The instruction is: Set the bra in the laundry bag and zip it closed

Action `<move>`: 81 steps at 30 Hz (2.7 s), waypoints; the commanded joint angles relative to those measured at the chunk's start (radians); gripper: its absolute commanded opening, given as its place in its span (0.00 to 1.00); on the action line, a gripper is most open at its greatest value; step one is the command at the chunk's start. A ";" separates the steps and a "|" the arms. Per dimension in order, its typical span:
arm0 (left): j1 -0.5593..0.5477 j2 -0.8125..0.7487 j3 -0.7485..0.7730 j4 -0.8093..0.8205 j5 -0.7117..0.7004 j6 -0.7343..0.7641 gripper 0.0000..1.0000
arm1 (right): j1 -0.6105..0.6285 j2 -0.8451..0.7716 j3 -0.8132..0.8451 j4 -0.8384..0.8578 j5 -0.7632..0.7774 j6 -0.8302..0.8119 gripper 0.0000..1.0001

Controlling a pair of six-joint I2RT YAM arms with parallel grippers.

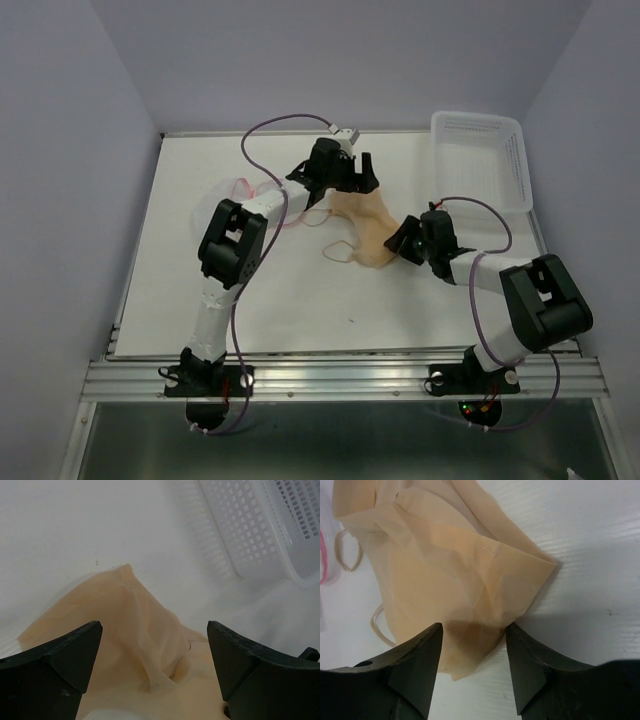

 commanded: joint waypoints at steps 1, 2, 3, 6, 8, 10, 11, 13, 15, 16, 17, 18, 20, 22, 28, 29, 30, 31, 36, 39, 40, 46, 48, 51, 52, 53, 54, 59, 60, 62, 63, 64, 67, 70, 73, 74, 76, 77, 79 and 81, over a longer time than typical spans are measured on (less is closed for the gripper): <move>-0.015 0.041 0.078 0.049 0.034 -0.040 0.99 | -0.004 0.053 0.019 0.135 0.007 0.032 0.56; -0.018 0.049 0.078 0.050 0.040 -0.048 0.99 | -0.004 0.070 0.023 0.140 0.002 0.032 0.54; -0.020 0.057 0.077 0.056 0.045 -0.056 0.99 | -0.004 0.076 0.025 0.146 0.005 0.031 0.53; -0.023 0.086 0.075 0.070 0.049 -0.071 0.99 | -0.004 0.079 0.013 0.166 0.025 0.017 0.39; -0.023 0.100 0.069 0.078 0.036 -0.088 0.99 | -0.004 0.067 -0.004 0.169 0.042 0.014 0.28; -0.023 0.109 0.064 0.084 0.025 -0.089 0.99 | -0.004 0.032 -0.030 0.167 0.063 0.016 0.24; -0.023 0.112 0.063 0.084 0.001 -0.092 0.99 | -0.004 0.016 -0.038 0.160 0.066 0.013 0.21; -0.023 0.113 0.052 0.076 -0.021 -0.094 0.99 | -0.004 -0.037 -0.050 0.134 0.074 0.006 0.19; -0.023 0.109 0.040 0.064 -0.068 -0.097 0.99 | -0.004 -0.071 -0.064 0.069 0.089 0.000 0.19; -0.024 0.107 0.022 0.061 -0.085 -0.100 0.99 | -0.004 -0.088 -0.072 0.055 0.091 -0.007 0.19; -0.023 0.104 0.011 0.061 -0.118 -0.108 0.99 | -0.004 -0.115 -0.081 0.034 0.091 -0.012 0.18; -0.023 0.098 0.002 0.052 -0.133 -0.117 0.99 | -0.004 -0.126 -0.101 0.028 0.094 -0.026 0.18; -0.021 0.086 -0.028 0.037 -0.185 -0.132 0.99 | -0.004 -0.146 -0.104 -0.035 0.108 -0.041 0.17; -0.021 0.049 -0.066 0.036 -0.236 -0.146 0.99 | -0.004 -0.154 -0.078 -0.133 0.129 -0.061 0.15; -0.024 -0.100 -0.178 0.038 -0.209 -0.140 0.99 | -0.025 -0.142 0.046 -0.362 0.125 -0.130 0.15; -0.026 -0.123 -0.193 0.038 -0.193 -0.131 0.99 | -0.025 -0.139 0.075 -0.399 0.123 -0.153 0.15; -0.030 -0.170 -0.224 0.033 -0.179 -0.126 0.99 | -0.034 -0.127 0.109 -0.444 0.135 -0.177 0.16; -0.030 -0.195 -0.224 0.032 -0.169 -0.125 0.99 | -0.035 -0.117 0.140 -0.483 0.137 -0.205 0.16; -0.047 -0.328 -0.354 0.038 -0.170 -0.094 0.99 | -0.058 -0.077 0.324 -0.696 0.125 -0.368 0.17; -0.046 -0.374 -0.394 0.035 -0.162 -0.064 0.99 | -0.106 -0.047 0.371 -0.739 0.123 -0.441 0.16; -0.046 -0.374 -0.396 0.033 -0.153 -0.050 0.99 | -0.116 -0.038 0.379 -0.741 0.123 -0.448 0.17; -0.046 -0.315 -0.324 0.000 -0.079 0.004 0.99 | -0.125 0.044 0.483 -0.761 0.138 -0.545 0.13; -0.046 -0.292 -0.295 -0.016 -0.073 0.033 0.99 | -0.125 0.051 0.508 -0.762 0.143 -0.572 0.13; -0.047 -0.224 -0.191 -0.072 -0.001 0.183 0.99 | -0.125 0.067 0.529 -0.776 0.114 -0.580 0.13; -0.047 -0.206 -0.190 -0.103 0.003 0.212 0.99 | -0.125 0.070 0.528 -0.773 0.105 -0.580 0.13; -0.050 -0.187 -0.110 -0.140 -0.001 0.249 0.99 | -0.125 0.073 0.525 -0.773 0.100 -0.580 0.13; -0.049 -0.161 -0.076 -0.187 -0.003 0.250 0.99 | -0.125 0.079 0.523 -0.773 0.100 -0.581 0.13; -0.072 -0.138 -0.019 -0.194 -0.058 0.245 0.99 | -0.125 0.094 0.522 -0.747 0.040 -0.618 0.13; -0.082 -0.137 -0.017 -0.198 -0.102 0.239 0.99 | -0.125 0.097 0.520 -0.726 0.033 -0.627 0.13; -0.092 -0.131 -0.015 -0.241 -0.156 0.231 0.99 | -0.125 0.105 0.522 -0.704 -0.019 -0.656 0.12; -0.098 -0.126 -0.012 -0.253 -0.179 0.228 0.99 | -0.125 0.119 0.526 -0.686 -0.041 -0.670 0.11; -0.101 -0.115 0.003 -0.285 -0.199 0.228 0.99 | -0.113 0.127 0.536 -0.678 -0.041 -0.687 0.11; -0.112 -0.091 0.032 -0.353 -0.291 0.230 0.98 | -0.073 0.165 0.562 -0.654 -0.049 -0.734 0.09; -0.116 -0.086 0.046 -0.376 -0.359 0.230 0.94 | -0.044 0.211 0.611 -0.644 -0.050 -0.797 0.08; -0.116 -0.088 0.046 -0.378 -0.409 0.220 0.87 | -0.044 0.231 0.660 -0.640 -0.046 -0.804 0.09; -0.116 -0.081 0.050 -0.378 -0.417 0.217 0.83 | -0.044 0.239 0.666 -0.640 -0.047 -0.811 0.09; -0.116 -0.071 0.057 -0.384 -0.422 0.217 0.79 | -0.044 0.242 0.681 -0.640 -0.041 -0.813 0.09; -0.115 -0.066 0.067 -0.390 -0.432 0.211 0.75 | -0.044 0.240 0.684 -0.640 -0.043 -0.813 0.09; -0.115 -0.048 0.092 -0.422 -0.477 0.194 0.69 | -0.044 0.234 0.678 -0.640 -0.038 -0.816 0.10; -0.116 -0.042 0.104 -0.448 -0.530 0.184 0.63 | -0.044 0.231 0.674 -0.640 -0.024 -0.816 0.11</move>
